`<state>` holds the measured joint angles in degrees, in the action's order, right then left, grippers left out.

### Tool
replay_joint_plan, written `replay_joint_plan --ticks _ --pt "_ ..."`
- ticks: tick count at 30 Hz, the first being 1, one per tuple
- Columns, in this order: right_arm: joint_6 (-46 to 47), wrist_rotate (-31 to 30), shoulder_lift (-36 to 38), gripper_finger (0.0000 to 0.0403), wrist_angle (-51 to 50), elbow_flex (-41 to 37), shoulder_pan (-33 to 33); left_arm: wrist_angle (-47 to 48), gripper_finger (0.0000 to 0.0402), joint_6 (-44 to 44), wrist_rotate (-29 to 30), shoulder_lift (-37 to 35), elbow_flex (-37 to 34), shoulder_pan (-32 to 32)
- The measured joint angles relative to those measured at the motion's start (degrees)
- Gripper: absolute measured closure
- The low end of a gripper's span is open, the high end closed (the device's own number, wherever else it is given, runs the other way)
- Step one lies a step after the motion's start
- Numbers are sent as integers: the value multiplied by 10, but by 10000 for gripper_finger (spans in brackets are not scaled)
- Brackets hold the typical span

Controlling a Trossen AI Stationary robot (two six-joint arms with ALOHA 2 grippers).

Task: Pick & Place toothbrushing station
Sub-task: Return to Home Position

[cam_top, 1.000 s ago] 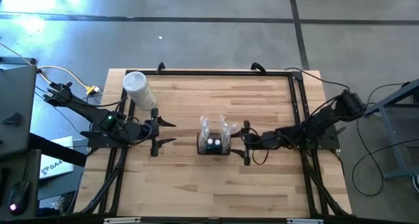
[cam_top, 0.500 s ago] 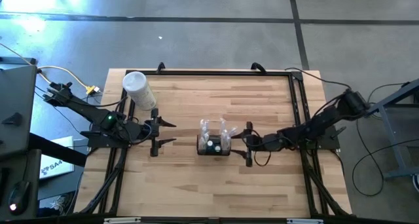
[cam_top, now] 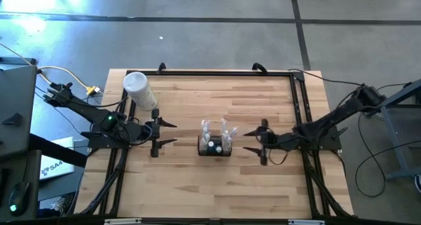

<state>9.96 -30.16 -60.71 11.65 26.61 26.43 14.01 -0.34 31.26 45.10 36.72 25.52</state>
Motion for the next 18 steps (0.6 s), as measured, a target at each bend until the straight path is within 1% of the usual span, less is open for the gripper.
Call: replay_joint_plan --ticks 3,5,7,9,12,14,15,16,18 --pt "44 2 77 173 -106 0 13 -5 161 1 7 0 1 0" --pt "60 3 125 185 -177 0 21 -4 161 1 8 0 1 0" --pt "68 3 174 207 -246 0 25 3 164 1 8 0 1 0" --pt "68 4 219 238 -312 0 25 20 177 10 17 -6 1 0" --pt "72 1 271 303 -369 -1 25 63 215 15 65 -22 1 0" --pt "59 6 304 354 -361 -13 25 98 251 6 92 -33 1 0" --pt "45 9 320 378 -343 -22 25 108 273 0 96 -39 1 0" --pt "29 15 334 388 -321 -33 25 113 295 -6 95 -44 1 0" --pt "-1 37 360 394 -275 -64 25 112 342 -10 84 -57 -8 0"
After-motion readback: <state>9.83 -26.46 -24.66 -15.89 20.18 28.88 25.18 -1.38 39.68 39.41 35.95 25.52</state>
